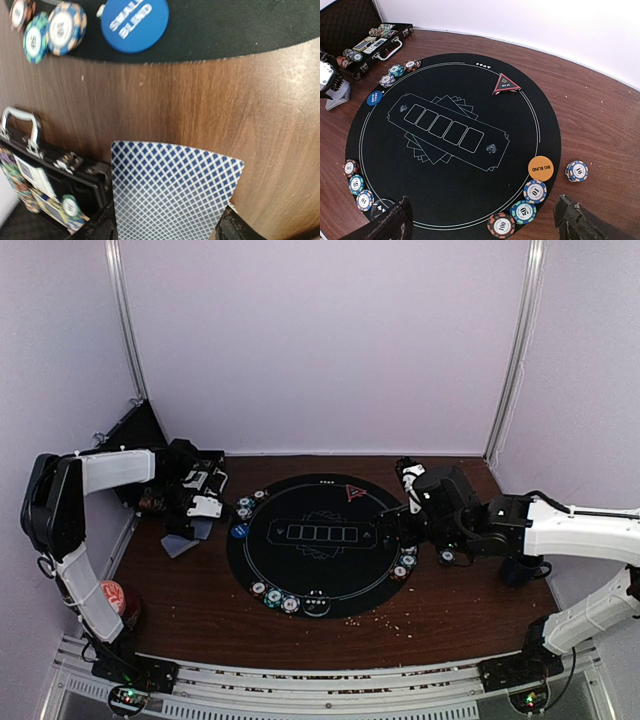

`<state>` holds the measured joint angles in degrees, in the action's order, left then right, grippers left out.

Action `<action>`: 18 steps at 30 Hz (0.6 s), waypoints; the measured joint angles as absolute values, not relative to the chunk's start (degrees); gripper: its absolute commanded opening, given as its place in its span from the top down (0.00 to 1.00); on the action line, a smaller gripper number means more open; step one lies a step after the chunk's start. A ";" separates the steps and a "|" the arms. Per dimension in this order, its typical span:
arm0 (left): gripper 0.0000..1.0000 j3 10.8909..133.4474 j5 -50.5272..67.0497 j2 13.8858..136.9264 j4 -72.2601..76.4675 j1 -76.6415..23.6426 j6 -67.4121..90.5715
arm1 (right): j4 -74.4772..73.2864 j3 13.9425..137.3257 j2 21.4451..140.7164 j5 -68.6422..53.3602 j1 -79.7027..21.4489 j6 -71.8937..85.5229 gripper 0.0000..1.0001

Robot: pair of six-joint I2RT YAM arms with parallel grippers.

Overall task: Distribute texas hold em gaming equipment
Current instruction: Place the poker card in the face-down deck piles.

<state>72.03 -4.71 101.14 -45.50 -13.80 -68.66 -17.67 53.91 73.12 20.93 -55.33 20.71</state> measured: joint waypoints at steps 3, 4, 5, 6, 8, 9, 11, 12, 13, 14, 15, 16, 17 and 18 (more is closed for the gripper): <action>0.33 72.03 -3.16 101.14 -46.48 -11.99 -65.82 | -17.67 53.91 73.12 20.69 -55.59 20.71 0.00; 0.33 72.03 -2.57 101.14 -46.74 -11.49 -64.97 | -17.67 53.91 73.12 20.56 -55.61 20.71 0.00; 0.33 72.03 -2.02 101.14 -46.94 -10.94 -64.07 | -17.67 53.91 73.12 20.47 -55.66 20.71 0.00; 0.33 72.03 -1.28 101.14 -47.05 -10.26 -62.98 | -17.67 53.91 73.12 20.36 -55.66 20.71 0.00; 0.33 72.03 -0.47 101.16 -47.09 -9.32 -61.25 | -17.67 53.91 73.12 20.23 -55.83 20.71 0.00; 0.34 72.03 -0.01 101.19 -47.11 -8.88 -60.29 | -17.67 53.91 73.12 20.21 -55.88 20.71 0.00; 0.34 72.03 0.43 101.34 -47.13 -8.14 -58.39 | -17.67 53.91 73.12 20.12 -56.14 20.71 0.00; 0.34 72.03 0.54 101.54 -47.16 -7.86 -57.49 | -17.67 53.91 73.12 20.08 -56.27 20.71 0.00; 0.34 72.03 0.67 101.75 -47.18 -7.64 -56.69 | -17.67 53.91 73.12 19.97 -56.34 20.71 0.00; 0.33 72.03 0.78 102.04 -47.20 -7.44 -55.86 | -17.67 53.91 73.12 19.92 -56.45 20.71 0.00; 0.33 72.03 0.91 102.37 -47.22 -7.27 -55.07 | -17.67 53.91 73.12 19.88 -56.58 20.71 0.00; 0.33 72.03 1.06 102.69 -47.24 -7.07 -54.24 | -17.67 53.91 73.12 19.86 -56.64 20.71 0.00; 0.33 72.03 1.15 102.94 -47.24 -6.92 -53.60 | -17.67 53.91 73.12 19.75 -56.73 20.71 0.00; 0.33 72.03 1.23 103.18 -47.27 -6.72 -52.90 | -17.67 53.91 73.12 19.70 -56.80 20.71 0.00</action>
